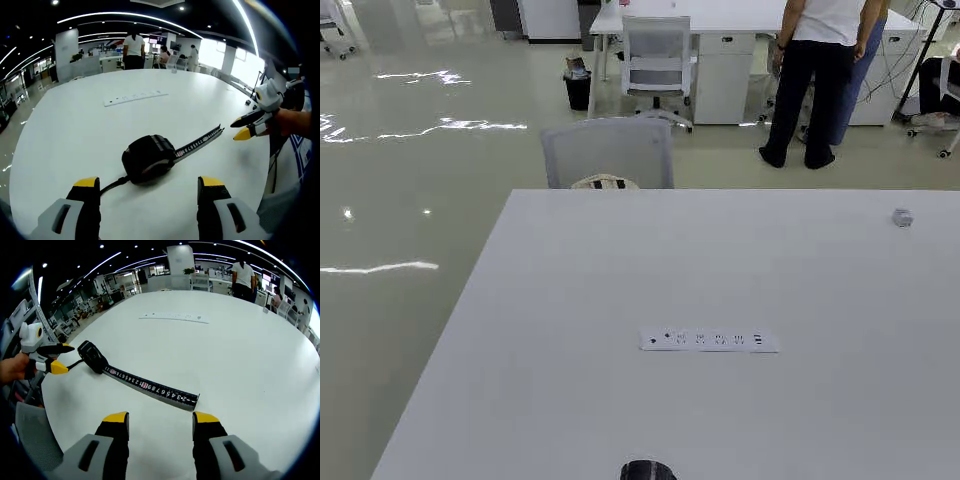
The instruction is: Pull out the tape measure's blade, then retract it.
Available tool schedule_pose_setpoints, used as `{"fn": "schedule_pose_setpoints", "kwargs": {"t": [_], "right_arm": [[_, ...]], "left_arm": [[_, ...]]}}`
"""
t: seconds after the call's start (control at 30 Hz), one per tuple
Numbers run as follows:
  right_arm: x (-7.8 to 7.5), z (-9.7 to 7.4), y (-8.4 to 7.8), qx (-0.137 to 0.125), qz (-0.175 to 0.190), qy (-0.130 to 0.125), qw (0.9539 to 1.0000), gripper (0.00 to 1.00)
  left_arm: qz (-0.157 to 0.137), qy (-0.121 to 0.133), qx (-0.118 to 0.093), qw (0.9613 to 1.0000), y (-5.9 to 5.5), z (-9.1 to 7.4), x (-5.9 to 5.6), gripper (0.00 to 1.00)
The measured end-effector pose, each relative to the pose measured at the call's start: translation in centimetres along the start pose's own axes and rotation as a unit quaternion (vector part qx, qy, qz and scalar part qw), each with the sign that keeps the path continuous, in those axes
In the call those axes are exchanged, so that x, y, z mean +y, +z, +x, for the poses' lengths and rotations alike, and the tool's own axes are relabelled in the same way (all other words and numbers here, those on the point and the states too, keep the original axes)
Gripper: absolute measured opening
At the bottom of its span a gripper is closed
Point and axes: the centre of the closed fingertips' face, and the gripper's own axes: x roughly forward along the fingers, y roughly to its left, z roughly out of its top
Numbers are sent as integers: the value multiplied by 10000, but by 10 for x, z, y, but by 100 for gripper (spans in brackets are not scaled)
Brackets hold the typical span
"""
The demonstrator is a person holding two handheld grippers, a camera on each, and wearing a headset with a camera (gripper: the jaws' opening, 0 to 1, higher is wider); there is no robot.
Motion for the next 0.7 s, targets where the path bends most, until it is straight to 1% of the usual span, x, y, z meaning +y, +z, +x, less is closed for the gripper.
{"fn": "schedule_pose_setpoints", "kwargs": {"t": [0.07, 0.13, 0.3, 0.37, 0.4, 0.47, 0.53, 0.7], "right_arm": [[1, -1, -1, -4, 12, -12, 10000, 52], [4, -2, -3, -13, 61, -38, 10000, 53], [12, -8, -3, -43, 108, -50, 9999, 54], [13, -10, -3, -54, 134, -78, 9999, 54], [14, -11, -4, -73, 183, -81, 9998, 54], [16, -12, -5, -90, 209, -82, 9997, 55], [22, -15, -6, -86, 212, -74, 9997, 56], [28, -20, -9, -116, 285, -81, 9995, 59]], "left_arm": [[-27, 13, -19, 10000, 0, -2, -1, 77], [-165, 92, -37, 9998, 0, -6, -4, 78], [-281, 279, -74, 9992, -2, -10, -4, 79], [-369, 297, -71, 9989, -3, -12, -5, 82], [-397, 352, -75, 9986, -4, -13, -4, 82], [-415, 421, -89, 9982, -4, -16, -4, 83], [-474, 446, -107, 9978, -5, -18, -4, 83], [-558, 538, -132, 9969, -7, -24, -5, 83]]}}
